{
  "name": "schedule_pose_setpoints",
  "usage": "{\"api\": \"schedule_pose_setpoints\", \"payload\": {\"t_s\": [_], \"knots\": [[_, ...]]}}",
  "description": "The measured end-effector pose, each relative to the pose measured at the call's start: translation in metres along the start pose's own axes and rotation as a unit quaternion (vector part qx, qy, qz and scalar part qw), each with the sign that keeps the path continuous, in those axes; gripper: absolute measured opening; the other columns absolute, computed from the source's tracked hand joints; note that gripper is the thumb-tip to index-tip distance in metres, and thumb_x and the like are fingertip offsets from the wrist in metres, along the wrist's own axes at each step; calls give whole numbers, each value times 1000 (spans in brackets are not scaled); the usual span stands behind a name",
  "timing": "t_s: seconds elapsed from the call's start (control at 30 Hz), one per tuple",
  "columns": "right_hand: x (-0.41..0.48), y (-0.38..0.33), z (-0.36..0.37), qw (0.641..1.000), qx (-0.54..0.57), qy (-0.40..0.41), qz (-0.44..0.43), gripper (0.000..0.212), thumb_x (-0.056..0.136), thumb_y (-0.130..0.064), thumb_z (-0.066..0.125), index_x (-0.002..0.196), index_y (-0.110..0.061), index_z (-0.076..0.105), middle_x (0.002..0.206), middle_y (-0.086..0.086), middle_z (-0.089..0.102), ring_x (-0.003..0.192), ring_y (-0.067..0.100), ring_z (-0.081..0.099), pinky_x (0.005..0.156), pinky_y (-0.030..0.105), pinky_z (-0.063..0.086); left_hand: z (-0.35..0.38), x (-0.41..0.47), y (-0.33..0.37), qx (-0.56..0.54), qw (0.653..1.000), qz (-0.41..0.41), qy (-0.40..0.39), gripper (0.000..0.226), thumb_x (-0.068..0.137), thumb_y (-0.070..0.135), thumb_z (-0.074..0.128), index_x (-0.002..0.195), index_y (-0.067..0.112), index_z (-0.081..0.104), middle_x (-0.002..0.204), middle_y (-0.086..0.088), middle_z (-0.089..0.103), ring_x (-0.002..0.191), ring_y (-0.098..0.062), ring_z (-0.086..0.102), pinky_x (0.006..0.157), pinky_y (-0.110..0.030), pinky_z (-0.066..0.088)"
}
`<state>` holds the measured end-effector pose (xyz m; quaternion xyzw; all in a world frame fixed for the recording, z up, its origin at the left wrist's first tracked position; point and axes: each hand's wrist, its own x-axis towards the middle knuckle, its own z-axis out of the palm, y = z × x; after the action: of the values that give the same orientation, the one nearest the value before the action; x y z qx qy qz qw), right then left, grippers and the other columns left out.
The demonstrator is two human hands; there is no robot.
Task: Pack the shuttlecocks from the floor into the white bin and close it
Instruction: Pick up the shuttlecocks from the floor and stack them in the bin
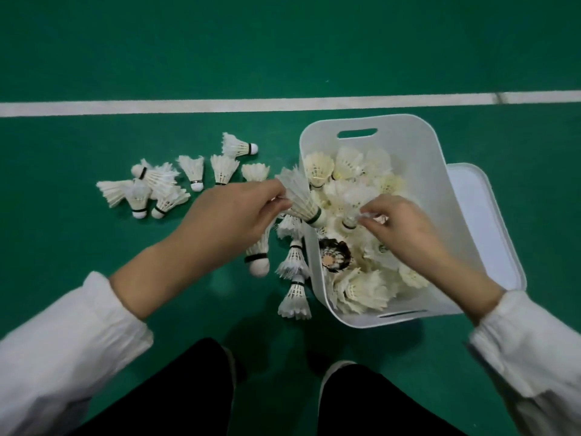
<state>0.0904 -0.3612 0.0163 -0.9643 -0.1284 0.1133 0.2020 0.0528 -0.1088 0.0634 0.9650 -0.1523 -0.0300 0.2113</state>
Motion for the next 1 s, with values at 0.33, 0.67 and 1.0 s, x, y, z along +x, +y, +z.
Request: {"api": "schedule_pose_setpoints", "payload": {"t_s": [0.33,0.67,1.0], "knots": [[9,-3,41,971,-188,-127,-73,30,88,-9,50,116,-17,57,122,2,54,108,22,47,82,30,41,10,-3,9,-7,1000,5,19,26,92,43,37,79,23,45,54,12,36,53,-18,38,48,-31,32],[-10,-61,-24,963,180,-49,-195,42,89,-14,58,130,-20,48,133,-11,47,90,-11,49,81,7,40,10,5,26,-1,999,32,15,15,92,29,51,85,17,56,64,4,54,52,-16,39,45,-26,24],[26,-33,-34,989,97,74,-78,8,88,-16,60,90,-9,64,84,-10,52,73,4,50,71,16,42,3,3,18,-59,998,-28,13,26,92,37,44,112,25,55,82,15,53,70,-13,46,60,-29,33]]}}
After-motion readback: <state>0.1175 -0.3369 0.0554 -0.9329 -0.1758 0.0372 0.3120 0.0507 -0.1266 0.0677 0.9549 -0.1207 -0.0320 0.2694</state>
